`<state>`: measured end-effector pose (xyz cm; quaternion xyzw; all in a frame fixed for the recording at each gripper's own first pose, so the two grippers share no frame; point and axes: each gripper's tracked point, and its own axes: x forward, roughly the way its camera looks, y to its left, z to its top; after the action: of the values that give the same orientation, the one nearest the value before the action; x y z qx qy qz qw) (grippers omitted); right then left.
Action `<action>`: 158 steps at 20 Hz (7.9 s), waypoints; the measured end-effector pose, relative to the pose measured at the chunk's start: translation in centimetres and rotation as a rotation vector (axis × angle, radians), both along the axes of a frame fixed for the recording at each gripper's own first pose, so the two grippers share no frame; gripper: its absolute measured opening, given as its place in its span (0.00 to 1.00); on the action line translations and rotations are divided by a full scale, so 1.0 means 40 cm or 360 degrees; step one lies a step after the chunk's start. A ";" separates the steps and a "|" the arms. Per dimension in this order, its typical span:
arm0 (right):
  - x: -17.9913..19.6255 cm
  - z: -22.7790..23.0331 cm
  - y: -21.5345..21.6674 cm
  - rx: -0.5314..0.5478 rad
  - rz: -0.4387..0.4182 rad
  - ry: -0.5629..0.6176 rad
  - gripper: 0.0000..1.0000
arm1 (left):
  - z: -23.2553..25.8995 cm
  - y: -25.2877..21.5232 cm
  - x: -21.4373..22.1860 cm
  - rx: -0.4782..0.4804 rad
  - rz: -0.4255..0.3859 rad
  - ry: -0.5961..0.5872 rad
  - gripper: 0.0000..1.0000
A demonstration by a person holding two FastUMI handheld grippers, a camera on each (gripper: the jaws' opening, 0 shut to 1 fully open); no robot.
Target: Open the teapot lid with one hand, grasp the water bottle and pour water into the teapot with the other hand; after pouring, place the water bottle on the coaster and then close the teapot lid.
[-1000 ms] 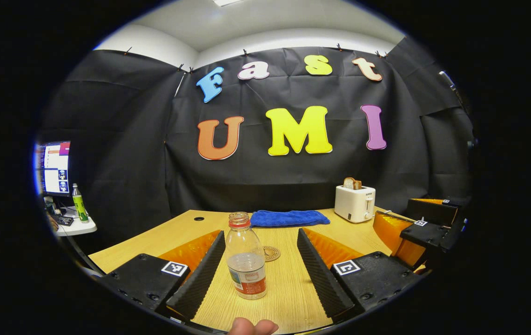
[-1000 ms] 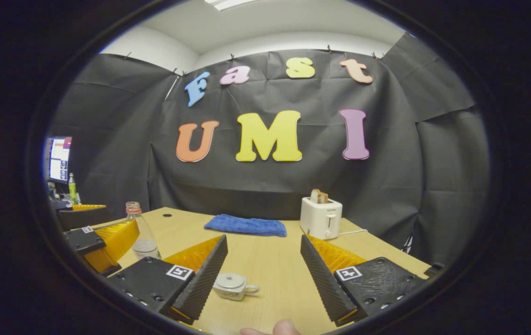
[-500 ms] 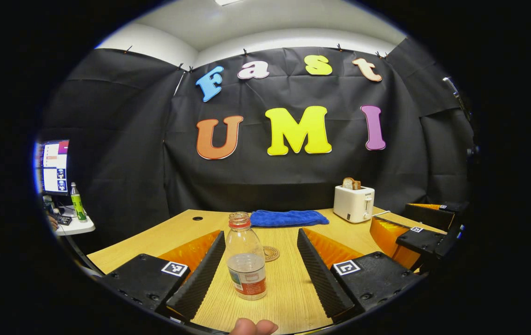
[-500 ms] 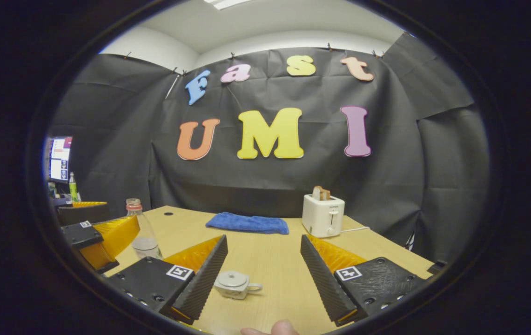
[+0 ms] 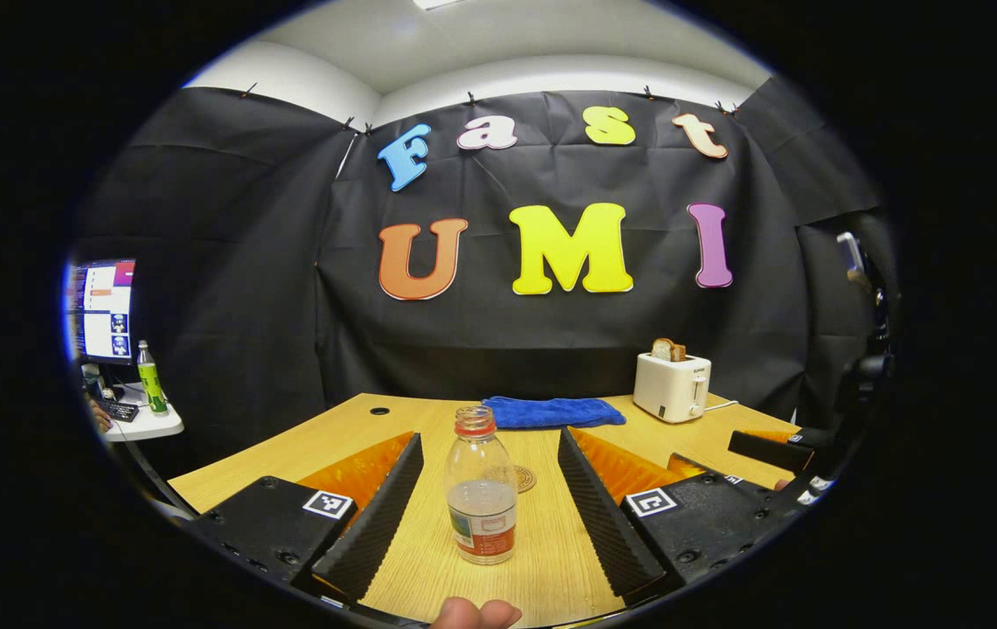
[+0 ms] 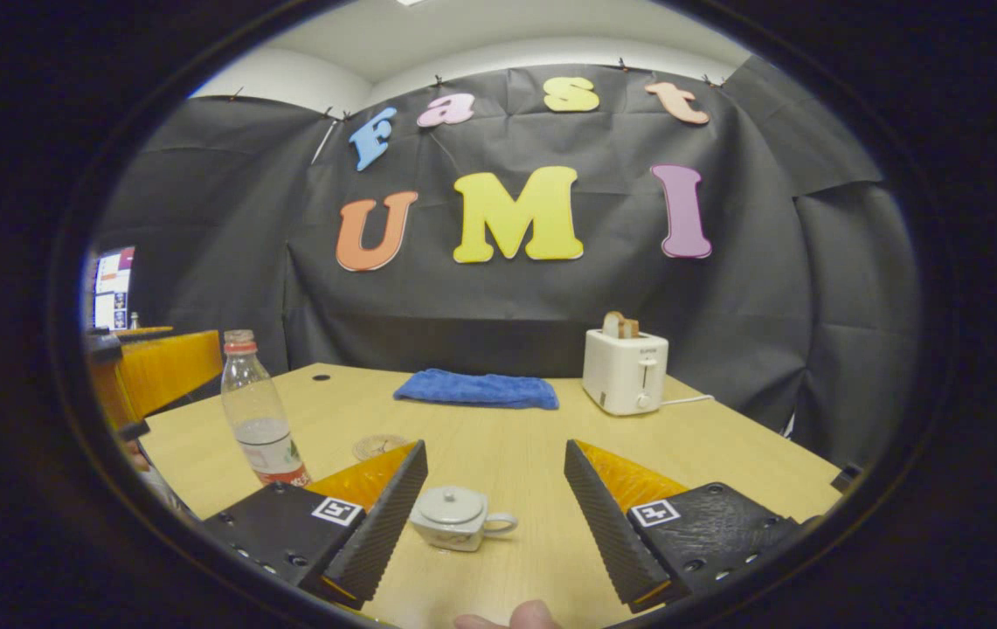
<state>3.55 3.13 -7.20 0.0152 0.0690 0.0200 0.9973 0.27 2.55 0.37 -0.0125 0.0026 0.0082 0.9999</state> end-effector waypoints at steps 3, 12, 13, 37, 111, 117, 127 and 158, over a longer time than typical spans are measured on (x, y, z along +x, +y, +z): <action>0.030 -0.047 0.012 -0.0012 0.0016 0.0055 0.97 | -0.004 0.018 0.009 -0.0003 0.0019 0.0010 0.97; 0.101 -0.118 0.062 -0.0069 0.0067 0.0147 0.88 | -0.010 0.049 0.017 -0.0019 0.0055 0.0024 0.97; 0.107 -0.119 0.066 -0.0081 0.0072 0.0146 0.79 | -0.010 0.051 0.018 -0.0018 0.0057 0.0025 0.97; 0.134 -0.061 0.068 -0.0086 0.0169 0.0054 0.00 | -0.147 0.069 -0.001 -0.0088 -0.0023 0.0197 0.98; -0.017 -0.065 -0.337 -0.0030 0.0065 0.0073 0.00 | -0.214 -0.011 0.201 0.2893 -0.0179 0.0453 0.74; -0.022 -0.064 -0.332 -0.0033 0.0070 0.0070 0.00 | -0.202 -0.009 0.208 0.2992 -0.0164 0.0430 0.74; -0.030 -0.067 -0.334 -0.0031 0.0072 0.0070 0.00 | -0.182 -0.019 0.213 0.3131 -0.0143 0.0380 0.73; -0.050 -0.080 -0.361 0.0027 0.0072 0.0066 0.00 | -0.125 -0.090 0.230 0.3411 -0.0079 0.0250 0.73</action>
<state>1.57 -11.31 -10.38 0.0225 0.0899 0.0429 0.9948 9.45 -1.03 -4.63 0.8715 0.0586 -0.0133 0.4868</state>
